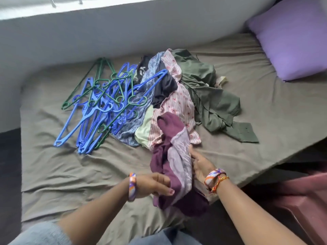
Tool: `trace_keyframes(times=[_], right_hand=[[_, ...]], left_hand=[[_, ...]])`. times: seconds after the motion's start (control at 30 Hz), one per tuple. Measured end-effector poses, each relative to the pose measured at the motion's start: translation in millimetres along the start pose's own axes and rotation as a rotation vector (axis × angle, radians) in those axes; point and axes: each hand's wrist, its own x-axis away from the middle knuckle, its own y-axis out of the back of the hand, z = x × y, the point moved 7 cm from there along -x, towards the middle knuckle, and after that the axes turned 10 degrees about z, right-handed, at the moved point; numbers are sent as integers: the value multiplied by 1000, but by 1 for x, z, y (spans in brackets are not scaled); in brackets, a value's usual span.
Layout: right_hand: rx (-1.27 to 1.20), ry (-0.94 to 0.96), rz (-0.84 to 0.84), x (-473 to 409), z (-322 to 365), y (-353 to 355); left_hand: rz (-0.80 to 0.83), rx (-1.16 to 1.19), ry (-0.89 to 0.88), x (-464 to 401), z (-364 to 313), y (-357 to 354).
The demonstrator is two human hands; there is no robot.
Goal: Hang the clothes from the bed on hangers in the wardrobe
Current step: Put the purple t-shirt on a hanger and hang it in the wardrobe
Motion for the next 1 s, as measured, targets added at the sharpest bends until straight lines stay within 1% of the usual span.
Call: trace_keyframes(times=[0.03, 0.07, 0.1, 0.17, 0.23, 0.27, 0.3, 0.37, 0.43, 0.47, 0.5, 0.57, 0.6, 0.63, 0.67, 0.7, 0.73, 0.77, 0.8, 0.83, 0.87, 0.9, 0.93, 1.0], right_hand=[[27, 31, -8, 2, -3, -5], [81, 33, -32, 3, -9, -8], [117, 18, -65, 4, -17, -9], [114, -22, -91, 6, -30, -11], [41, -55, -80, 8, -41, -12], [-13, -65, -64, 8, -46, -15], [-52, -70, -63, 11, -47, -18], [-96, -41, -53, 15, -44, -19], [-71, -8, -57, 21, -35, -21], [-11, 25, -124, 22, -30, -16], [81, 61, -229, 25, -22, -10], [283, 80, -511, 29, -8, 13], [362, 34, -591, 28, -6, 21], [417, -17, -612, 24, -5, 25], [500, -72, -589, 21, -4, 22], [576, -98, -543, 14, -9, 20], [623, -96, -502, 13, -10, 12], [618, -78, -465, 15, -14, 3], [561, -59, -430, 17, -19, -4], [541, -47, -390, 20, -24, -11], [567, -73, -356, 21, -31, -12], [629, -93, -333, 22, -35, -13], [669, -118, -345, 22, -39, -10], [605, -102, -369, 25, -38, -6]], left_hand=[[14, -3, 63, 5, 15, -4], [-23, 5, 126, 10, 29, -3], [-106, 27, 181, 16, 43, 3], [-406, 202, 258, 32, 72, 24], [-708, 501, 243, 50, 92, 45], [-785, 589, 224, 56, 98, 52], [-797, 645, 187, 58, 100, 57], [-685, 672, 94, 54, 85, 57], [-545, 617, 66, 47, 65, 52], [-494, 578, 67, 45, 56, 48], [-451, 544, 70, 42, 49, 44], [-399, 489, 38, 36, 36, 38], [-387, 477, -3, 32, 31, 35], [-393, 449, -75, 28, 25, 33], [-393, 386, -150, 27, 15, 27], [-371, 262, -191, 25, 7, 19], [-308, 116, -199, 22, 1, 7], [-217, -52, -175, 17, -1, -7], [-133, -222, -148, 14, -2, -22], [-63, -358, -118, 11, 2, -30], [-12, -454, -96, 12, 6, -36], [45, -482, -56, 11, 14, -40], [91, -476, -45, 14, 17, -44], [157, -335, -11, 21, 26, -50]])
